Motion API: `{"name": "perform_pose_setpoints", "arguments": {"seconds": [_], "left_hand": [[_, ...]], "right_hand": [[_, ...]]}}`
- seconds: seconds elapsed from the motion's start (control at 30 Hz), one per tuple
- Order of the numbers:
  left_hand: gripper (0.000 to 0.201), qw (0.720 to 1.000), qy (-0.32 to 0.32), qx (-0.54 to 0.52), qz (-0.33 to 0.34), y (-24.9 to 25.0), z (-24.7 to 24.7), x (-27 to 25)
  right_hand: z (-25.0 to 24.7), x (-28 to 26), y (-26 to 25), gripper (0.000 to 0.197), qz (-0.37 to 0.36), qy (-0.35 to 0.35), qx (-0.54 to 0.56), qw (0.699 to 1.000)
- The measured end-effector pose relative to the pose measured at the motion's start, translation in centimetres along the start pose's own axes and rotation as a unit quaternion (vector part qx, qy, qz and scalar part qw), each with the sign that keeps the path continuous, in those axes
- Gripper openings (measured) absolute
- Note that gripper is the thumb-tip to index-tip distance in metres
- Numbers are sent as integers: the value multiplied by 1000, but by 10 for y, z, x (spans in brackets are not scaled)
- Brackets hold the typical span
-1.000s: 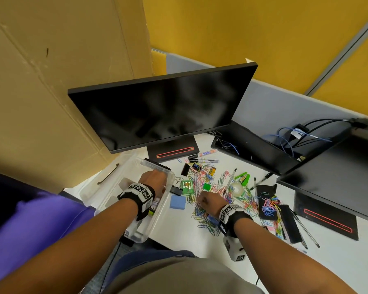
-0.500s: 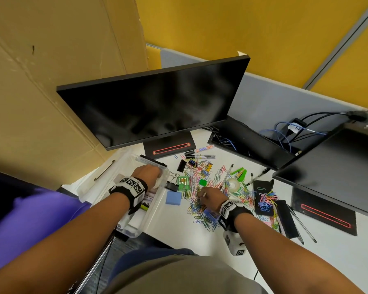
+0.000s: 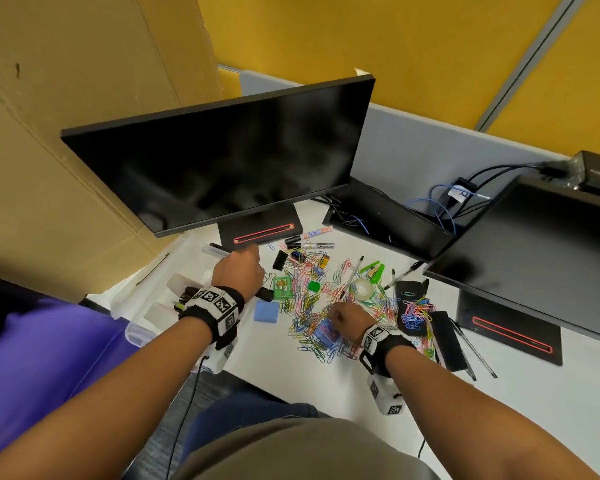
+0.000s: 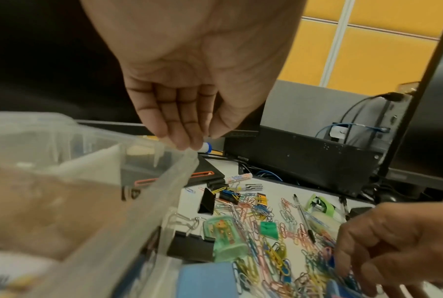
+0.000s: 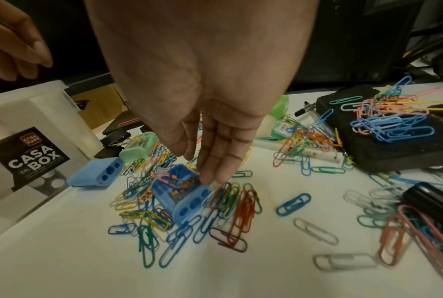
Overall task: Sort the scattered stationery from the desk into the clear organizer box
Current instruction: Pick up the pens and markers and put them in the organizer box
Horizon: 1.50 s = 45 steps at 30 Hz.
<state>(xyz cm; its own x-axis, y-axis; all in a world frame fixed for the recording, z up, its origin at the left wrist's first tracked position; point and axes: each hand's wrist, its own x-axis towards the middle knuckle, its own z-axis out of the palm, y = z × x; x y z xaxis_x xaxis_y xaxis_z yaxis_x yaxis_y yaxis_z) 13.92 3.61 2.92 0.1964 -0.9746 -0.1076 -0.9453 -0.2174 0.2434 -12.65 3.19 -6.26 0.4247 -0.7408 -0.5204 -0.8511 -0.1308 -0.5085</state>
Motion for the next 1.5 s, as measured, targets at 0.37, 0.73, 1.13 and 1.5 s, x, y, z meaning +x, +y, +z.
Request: {"name": "perform_pose_setpoints", "arguments": {"seconds": [0.37,0.73,1.13,1.5], "left_hand": [[24,975,-204,56,-73,-40,1,23],[28,940,-324,106,-32,-38,16,44],[31,938,-332,71,-69,-53,43,49],[29,960,-268,48,-70,-57,51,45]], "right_hand": [[6,6,-5,32,6,0,-74,997],[12,5,-12,46,19,-19,-119,993],[12,5,-20,45,-1,-15,-159,987],[13,5,-23,66,-3,-21,-89,996]]}}
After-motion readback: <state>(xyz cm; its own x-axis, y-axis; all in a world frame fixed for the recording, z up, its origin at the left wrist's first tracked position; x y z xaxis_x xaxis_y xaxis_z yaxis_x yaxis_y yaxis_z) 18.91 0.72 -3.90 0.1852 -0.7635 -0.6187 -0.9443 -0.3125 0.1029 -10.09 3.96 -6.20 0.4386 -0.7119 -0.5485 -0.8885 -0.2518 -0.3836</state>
